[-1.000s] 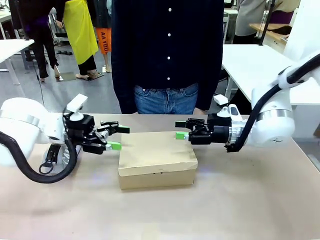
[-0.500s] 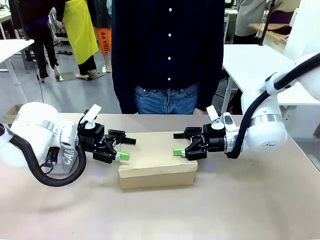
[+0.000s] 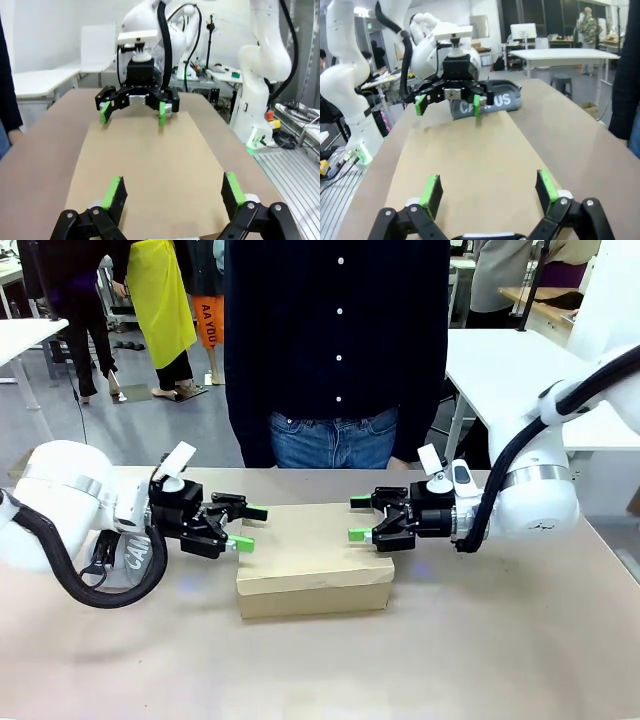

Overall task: Pack the items into the box.
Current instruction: Close the Mailer Box.

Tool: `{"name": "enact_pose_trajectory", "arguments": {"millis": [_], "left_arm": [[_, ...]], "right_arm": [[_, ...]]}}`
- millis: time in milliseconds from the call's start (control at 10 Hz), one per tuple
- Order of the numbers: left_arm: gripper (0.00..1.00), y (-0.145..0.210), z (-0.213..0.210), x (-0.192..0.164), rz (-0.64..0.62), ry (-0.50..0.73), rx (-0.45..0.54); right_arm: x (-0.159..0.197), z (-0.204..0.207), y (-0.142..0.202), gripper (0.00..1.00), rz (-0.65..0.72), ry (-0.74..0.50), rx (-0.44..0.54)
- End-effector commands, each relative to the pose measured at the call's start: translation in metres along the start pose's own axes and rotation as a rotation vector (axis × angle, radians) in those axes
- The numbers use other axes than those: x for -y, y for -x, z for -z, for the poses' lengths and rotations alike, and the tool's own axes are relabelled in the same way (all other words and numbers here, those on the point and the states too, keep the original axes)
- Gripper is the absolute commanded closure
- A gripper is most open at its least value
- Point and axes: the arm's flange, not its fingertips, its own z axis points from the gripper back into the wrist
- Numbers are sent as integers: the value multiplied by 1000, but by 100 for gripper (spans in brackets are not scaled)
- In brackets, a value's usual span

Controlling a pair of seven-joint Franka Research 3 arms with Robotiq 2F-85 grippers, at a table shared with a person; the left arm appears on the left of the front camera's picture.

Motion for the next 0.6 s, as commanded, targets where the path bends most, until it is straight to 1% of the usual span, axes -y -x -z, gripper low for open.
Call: {"name": "enact_pose_trajectory", "arguments": {"millis": [0,100,200,300,400,500], "left_arm": [[0,-35,-23,39,20,-39,82],[0,-51,-39,55,-47,-49,107],[0,-63,-59,71,-150,-73,115],[0,-67,-77,82,-236,-98,121],[0,-66,-97,90,-360,-133,128],[0,-64,-120,95,-431,-184,132]], "right_arm": [[-19,-38,-30,0,120,116,59],[-29,-63,-44,0,217,182,44],[-41,-91,-54,0,300,217,19],[-52,-115,-57,0,385,197,14],[-56,-140,-56,0,504,232,-9],[-56,-165,-53,0,613,285,-5]]}}
